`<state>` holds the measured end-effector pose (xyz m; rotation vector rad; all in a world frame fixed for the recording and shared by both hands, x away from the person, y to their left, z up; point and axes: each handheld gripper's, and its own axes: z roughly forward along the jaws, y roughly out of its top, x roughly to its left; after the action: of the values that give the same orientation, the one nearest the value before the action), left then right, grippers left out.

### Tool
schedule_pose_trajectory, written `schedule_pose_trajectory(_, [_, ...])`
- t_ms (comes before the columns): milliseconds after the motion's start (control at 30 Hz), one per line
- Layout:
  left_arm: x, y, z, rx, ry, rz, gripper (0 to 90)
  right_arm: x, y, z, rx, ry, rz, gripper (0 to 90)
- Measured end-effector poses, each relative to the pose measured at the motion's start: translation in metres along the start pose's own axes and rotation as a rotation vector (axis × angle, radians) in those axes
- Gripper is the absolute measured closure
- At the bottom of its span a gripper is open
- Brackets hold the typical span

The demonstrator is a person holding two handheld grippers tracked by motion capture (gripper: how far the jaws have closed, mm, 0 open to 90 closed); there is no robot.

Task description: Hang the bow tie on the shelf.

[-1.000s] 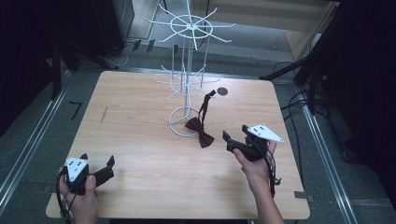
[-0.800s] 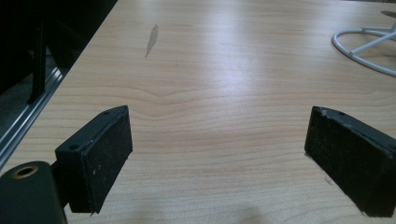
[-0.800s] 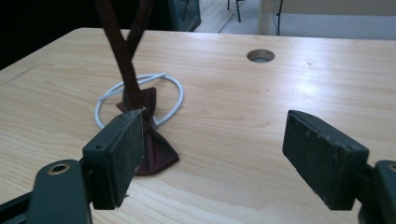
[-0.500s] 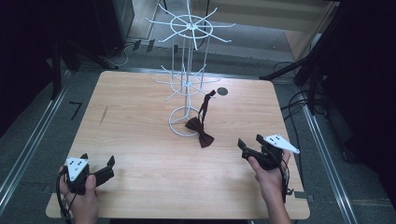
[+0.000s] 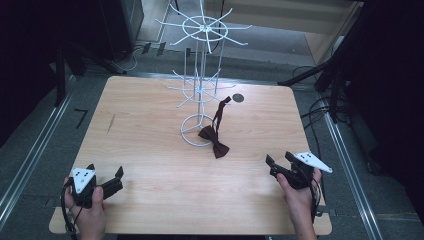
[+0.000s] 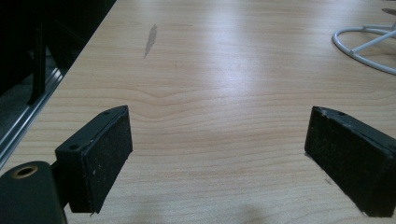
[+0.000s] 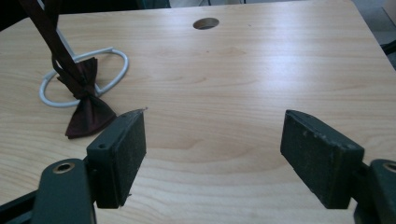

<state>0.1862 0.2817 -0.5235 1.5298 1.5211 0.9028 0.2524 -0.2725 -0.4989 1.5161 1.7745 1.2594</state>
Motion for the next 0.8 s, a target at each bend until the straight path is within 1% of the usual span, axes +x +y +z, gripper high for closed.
schedule_pose_trajectory(33, [0.0,0.0,0.0,0.0,-0.001,0.0,8.1,-0.002,-0.002,-0.001,0.004,-0.002,0.007,23.2])
schedule_pose_trajectory(67, [0.0,0.0,0.0,-0.004,-0.001,-0.002,8.1,-0.009,-0.008,-0.003,0.007,-0.013,0.011,23.2])
schedule_pose_trajectory(100, [0.0,0.0,0.0,-0.005,-0.001,-0.002,8.1,-0.012,-0.011,-0.004,0.01,-0.016,0.018,23.2])
schedule_pose_trajectory(133, [0.0,0.0,0.0,-0.005,-0.001,-0.002,8.1,-0.012,-0.011,-0.004,0.01,-0.016,0.018,23.2])
schedule_pose_trajectory(200, [0.0,0.0,0.0,-0.003,0.0,0.0,8.1,-0.017,-0.017,-0.007,0.018,-0.026,0.029,23.1])
schedule_pose_trajectory(267, [0.0,0.0,0.0,-0.003,-0.001,0.001,8.1,-0.021,-0.021,-0.01,0.021,-0.03,0.026,23.0])
schedule_pose_trajectory(300, [0.0,0.0,0.0,-0.004,-0.002,0.0,8.1,-0.026,-0.026,-0.013,0.027,-0.039,0.027,23.0])
schedule_pose_trajectory(333, [0.0,0.0,0.0,-0.005,0.0,-0.001,8.1,-0.026,-0.026,-0.013,0.027,-0.039,0.027,23.0])
schedule_pose_trajectory(500, [0.0,0.0,-0.001,-0.006,0.0,0.005,8.1,-0.038,-0.035,-0.024,0.033,-0.065,0.042,22.3])
schedule_pose_trajectory(533, [0.0,0.0,-0.001,-0.006,0.0,0.005,8.1,-0.038,-0.035,-0.024,0.033,-0.065,0.042,22.3])
schedule_pose_trajectory(600, [0.0,0.0,-0.001,-0.009,0.0,0.005,8.2,-0.041,-0.039,-0.028,0.036,-0.078,0.036,19.4])
schedule_pose_trajectory(667, [0.0,-0.001,-0.001,-0.01,0.0,0.004,8.1,-0.047,-0.044,-0.032,0.035,-0.078,0.048,15.5])
schedule_pose_trajectory(800, [-0.001,-0.001,-0.001,-0.012,0.002,0.007,8.1,-0.053,-0.049,-0.038,0.029,-0.059,0.054,14.2])
